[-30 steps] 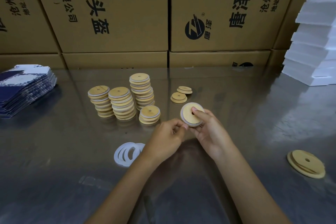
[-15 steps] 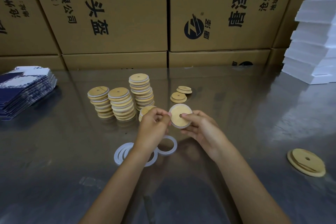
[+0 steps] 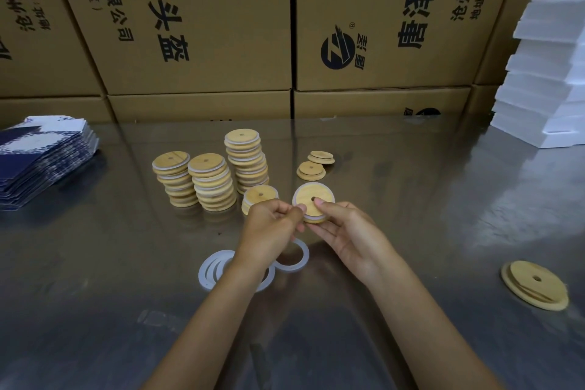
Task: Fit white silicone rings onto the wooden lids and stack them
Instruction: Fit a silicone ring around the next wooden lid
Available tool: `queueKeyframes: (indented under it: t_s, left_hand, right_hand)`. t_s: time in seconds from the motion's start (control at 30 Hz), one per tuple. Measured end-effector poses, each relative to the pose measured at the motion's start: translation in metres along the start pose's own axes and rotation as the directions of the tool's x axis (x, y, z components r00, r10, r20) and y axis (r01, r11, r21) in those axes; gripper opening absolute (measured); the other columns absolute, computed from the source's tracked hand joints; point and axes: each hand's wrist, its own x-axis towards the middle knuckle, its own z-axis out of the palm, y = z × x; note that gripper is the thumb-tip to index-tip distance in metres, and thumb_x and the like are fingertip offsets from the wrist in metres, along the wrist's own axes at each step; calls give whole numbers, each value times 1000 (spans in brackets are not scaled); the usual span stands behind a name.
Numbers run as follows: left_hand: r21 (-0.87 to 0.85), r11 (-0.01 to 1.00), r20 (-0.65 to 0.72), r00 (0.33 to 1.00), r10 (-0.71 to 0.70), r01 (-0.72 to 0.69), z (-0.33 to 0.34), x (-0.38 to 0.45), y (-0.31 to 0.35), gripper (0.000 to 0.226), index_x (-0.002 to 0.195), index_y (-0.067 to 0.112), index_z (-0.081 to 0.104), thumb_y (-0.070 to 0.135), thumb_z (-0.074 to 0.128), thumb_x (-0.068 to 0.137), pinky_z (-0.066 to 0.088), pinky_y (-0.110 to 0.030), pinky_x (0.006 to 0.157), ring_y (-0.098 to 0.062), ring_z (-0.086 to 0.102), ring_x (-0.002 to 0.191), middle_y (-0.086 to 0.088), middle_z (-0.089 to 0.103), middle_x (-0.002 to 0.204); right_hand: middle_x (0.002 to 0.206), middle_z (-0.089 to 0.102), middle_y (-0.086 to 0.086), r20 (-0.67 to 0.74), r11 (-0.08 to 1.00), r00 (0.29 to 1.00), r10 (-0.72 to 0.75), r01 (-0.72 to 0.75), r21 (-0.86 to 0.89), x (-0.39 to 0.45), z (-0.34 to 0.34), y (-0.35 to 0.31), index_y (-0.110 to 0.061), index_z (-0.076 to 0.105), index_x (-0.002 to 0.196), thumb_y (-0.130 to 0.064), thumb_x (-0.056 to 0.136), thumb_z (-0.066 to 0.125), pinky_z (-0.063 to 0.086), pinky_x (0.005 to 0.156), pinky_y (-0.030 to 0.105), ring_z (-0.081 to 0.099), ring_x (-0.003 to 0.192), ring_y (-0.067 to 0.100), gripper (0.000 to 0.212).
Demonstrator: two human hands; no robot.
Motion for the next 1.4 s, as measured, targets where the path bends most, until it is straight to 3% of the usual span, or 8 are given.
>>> queueKeyframes:
  t_s: [0.27, 0.6, 0.87, 0.93, 1.1, 1.23, 1.4]
  left_hand:
    - [-31, 999, 52, 999, 12, -10, -6, 0, 1, 16, 90, 4, 66, 19, 63, 94, 45, -14, 52, -5, 58, 54, 0, 64, 65]
    - [-73, 997, 95, 995, 32, -25, -4, 2, 3, 16, 82, 14, 64, 20, 59, 96, 45, -17, 51, -9, 59, 56, 5, 59, 61]
    - [-47, 998, 11, 999, 30, -30, -6, 5, -1, 15, 84, 13, 61, 22, 59, 96, 43, -15, 47, -5, 55, 51, 1, 61, 67]
    - [-6, 996, -43, 996, 84, -84, -4, 6, -3, 5, 90, 17, 61, 21, 64, 92, 44, -15, 54, -5, 56, 61, 2, 61, 78]
    - [295, 925, 10, 968, 250, -241, 1, 2, -10, 45, 111, 33, 55, 37, 79, 73, 42, -17, 75, 2, 50, 91, 18, 51, 105]
    - [373, 889, -28, 954, 298, -267, -1, 3, -13, 52, 115, 25, 56, 35, 82, 70, 45, -21, 78, -5, 54, 98, 12, 53, 109]
    - [393, 876, -140, 923, 357, -279, -6, 6, -11, 60, 126, 19, 54, 27, 81, 73, 48, -36, 94, -16, 54, 114, 6, 50, 120]
  right_hand:
    - [103, 74, 12, 6, 987, 1000, 25, -24, -158, 1, -3, -7, -8, 64, 122, -21, 95, 66, 56, 69, 26, 71, 87, 19, 30]
    - [95, 76, 13, -31, 994, 999, -27, 23, -109, 2, -5, -10, -1, 70, 110, -13, 93, 68, 59, 64, 26, 74, 78, 18, 21]
    - [98, 74, 15, -18, 995, 999, 29, -30, -91, 2, -8, -11, -4, 65, 107, -10, 93, 67, 61, 67, 27, 74, 80, 22, 16]
    - [99, 75, 17, -19, 996, 999, 26, -28, -90, 2, -8, -10, -4, 64, 107, -8, 93, 66, 62, 69, 28, 74, 82, 24, 15]
    - [96, 74, 18, 8, 989, 1000, 10, -8, -147, 4, -5, -3, 1, 63, 112, -7, 94, 65, 62, 81, 33, 69, 86, 26, 20]
    - [85, 66, 12, 35, 969, 999, 18, -9, -246, 3, -1, 4, -3, 66, 112, -10, 93, 67, 61, 79, 33, 68, 87, 24, 21]
    - [93, 79, 3, 47, 951, 999, 9, 6, -310, 2, -1, 5, -13, 69, 109, -18, 93, 66, 61, 84, 34, 76, 86, 21, 17]
